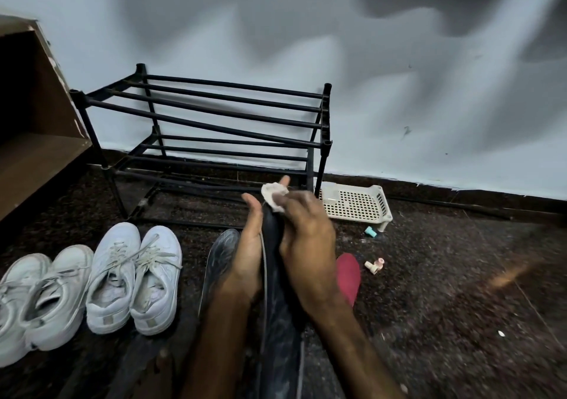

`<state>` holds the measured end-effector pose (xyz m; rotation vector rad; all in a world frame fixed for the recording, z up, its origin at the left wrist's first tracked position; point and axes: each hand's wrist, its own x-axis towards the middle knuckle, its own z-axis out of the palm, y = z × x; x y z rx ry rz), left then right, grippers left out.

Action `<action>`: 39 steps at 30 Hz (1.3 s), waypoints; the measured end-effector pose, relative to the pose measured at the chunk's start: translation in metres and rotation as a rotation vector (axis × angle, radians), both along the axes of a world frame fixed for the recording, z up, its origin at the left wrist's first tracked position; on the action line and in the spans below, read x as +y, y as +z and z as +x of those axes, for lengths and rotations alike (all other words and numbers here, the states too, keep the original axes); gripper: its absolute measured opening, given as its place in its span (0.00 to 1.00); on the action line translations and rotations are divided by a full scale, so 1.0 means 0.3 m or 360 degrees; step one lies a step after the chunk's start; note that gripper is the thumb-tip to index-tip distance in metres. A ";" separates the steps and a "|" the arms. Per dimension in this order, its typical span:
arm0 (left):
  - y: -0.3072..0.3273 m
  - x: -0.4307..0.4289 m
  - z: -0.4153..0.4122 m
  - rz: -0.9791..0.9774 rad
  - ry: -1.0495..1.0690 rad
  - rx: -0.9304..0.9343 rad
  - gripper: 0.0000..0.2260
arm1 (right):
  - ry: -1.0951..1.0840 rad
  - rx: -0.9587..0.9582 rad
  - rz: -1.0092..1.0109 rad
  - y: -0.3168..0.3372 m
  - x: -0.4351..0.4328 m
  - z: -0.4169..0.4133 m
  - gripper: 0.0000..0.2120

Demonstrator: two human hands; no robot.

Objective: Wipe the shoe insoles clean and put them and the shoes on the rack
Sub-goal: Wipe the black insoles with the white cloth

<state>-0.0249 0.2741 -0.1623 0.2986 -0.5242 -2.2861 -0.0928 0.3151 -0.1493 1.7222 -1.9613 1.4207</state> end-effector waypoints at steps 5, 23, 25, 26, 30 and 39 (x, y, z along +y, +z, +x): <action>-0.046 -0.049 0.036 0.0068 0.0009 -0.0075 0.33 | 0.0486 -0.0033 0.0424 -0.003 0.059 -0.033 0.15; -0.082 -0.074 0.027 0.0098 0.0130 -0.0052 0.33 | 0.0690 0.0294 0.0708 -0.012 0.073 -0.006 0.28; -0.078 -0.089 0.042 0.0083 0.0119 -0.0042 0.33 | 0.0739 0.0513 0.0758 -0.012 0.079 -0.002 0.26; -0.078 -0.095 0.050 0.0079 0.0078 -0.0067 0.34 | 0.0709 0.0644 0.0775 -0.002 0.072 -0.004 0.24; -0.052 -0.072 0.048 0.0029 -0.0076 -0.0096 0.37 | 0.0511 0.0860 0.0926 0.072 -0.001 -0.059 0.24; -0.055 -0.080 0.022 0.0013 0.0292 -0.0066 0.39 | 0.0488 0.0245 0.0936 0.060 0.082 0.058 0.27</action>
